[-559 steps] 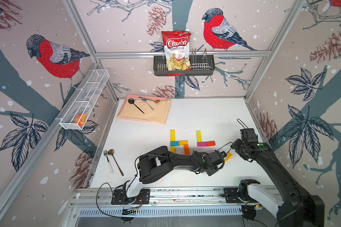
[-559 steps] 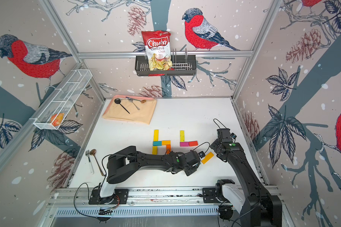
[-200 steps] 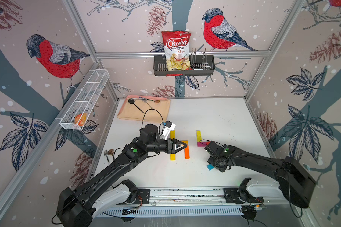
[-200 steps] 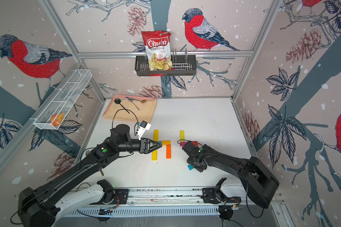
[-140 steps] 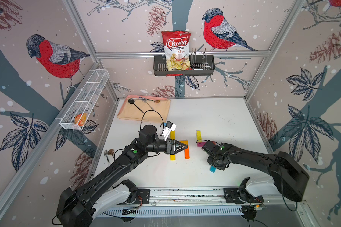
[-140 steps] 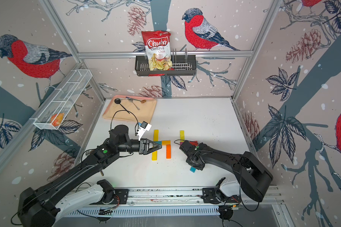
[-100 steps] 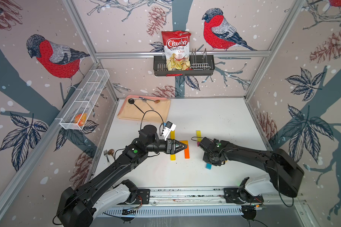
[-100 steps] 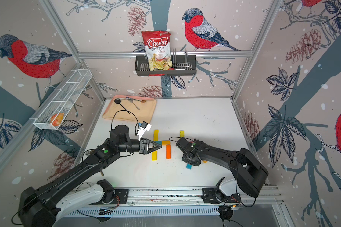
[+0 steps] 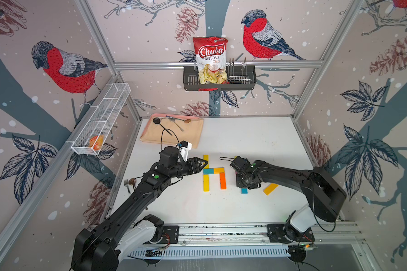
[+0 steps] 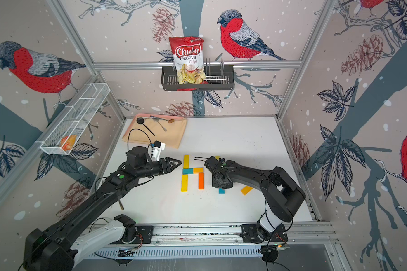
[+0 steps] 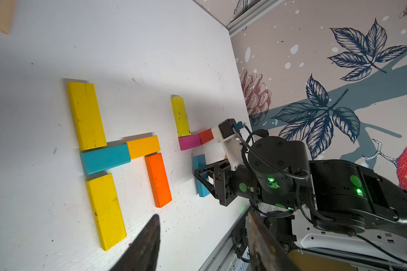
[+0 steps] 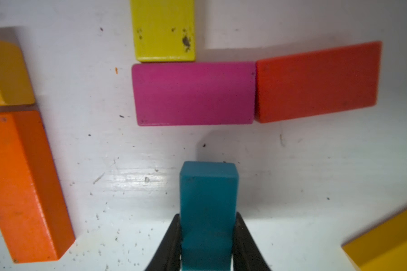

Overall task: Assemble the letter h with building blocks
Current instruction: Place the building block at the center of the board, then adjust the building block at the center of the board.

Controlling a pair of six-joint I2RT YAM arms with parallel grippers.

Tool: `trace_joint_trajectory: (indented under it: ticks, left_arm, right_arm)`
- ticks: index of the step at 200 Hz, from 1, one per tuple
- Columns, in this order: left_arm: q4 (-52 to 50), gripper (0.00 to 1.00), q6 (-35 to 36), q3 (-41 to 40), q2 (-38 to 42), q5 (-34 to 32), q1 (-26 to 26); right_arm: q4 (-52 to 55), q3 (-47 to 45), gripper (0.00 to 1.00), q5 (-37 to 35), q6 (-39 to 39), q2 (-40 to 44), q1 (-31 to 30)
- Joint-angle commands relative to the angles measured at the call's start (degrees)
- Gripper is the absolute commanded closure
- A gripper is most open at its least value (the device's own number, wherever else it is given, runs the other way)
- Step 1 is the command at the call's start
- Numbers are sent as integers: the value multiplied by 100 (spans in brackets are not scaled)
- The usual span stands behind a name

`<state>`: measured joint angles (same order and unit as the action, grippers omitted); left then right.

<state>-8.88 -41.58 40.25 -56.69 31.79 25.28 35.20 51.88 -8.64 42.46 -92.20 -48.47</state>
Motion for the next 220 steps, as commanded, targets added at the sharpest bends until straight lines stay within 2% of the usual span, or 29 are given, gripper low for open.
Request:
trace_joint_trajectory:
  ticks: [1, 19, 32, 61, 91, 115, 136, 187, 220]
  left_arm:
    - [744, 42, -320, -254, -17, 695, -179]
    - [1624, 42, -944, -623, -36, 1382, -374]
    - [2029, 41, -1237, -773, -36, 1698, -459]
    - [2202, 39, -1321, -841, 8, 1881, -509]
    - [1915, 39, -1072, -757, -33, 1825, -569]
    - [891, 39, -349, -393, -79, 1229, -597]
    - [2, 39, 289, -19, -140, 526, -607]
    - [-1090, 39, 1011, 290, -76, -1045, -631]
    - [-1396, 39, 1186, 290, 66, -1683, -629]
  right_arm:
    - [31, 74, 70, 18, -263, -110, -79]
    - [78, 112, 48, 73, -286, -146, -118]
    - [146, 138, 39, 86, -273, -1, -120]
    - [517, 349, 30, -154, -239, 555, 36]
    - [543, 323, 22, -34, -400, 1198, 1185]
    - [16, 114, 16, 777, -726, 1532, 2226]
    - [-409, 17, 12, 1464, -893, 1392, 2783]
    - [-908, -14, 7, 1728, -985, 666, 3071]
    - [-1203, -125, 5, 1942, -1011, 419, 2976]
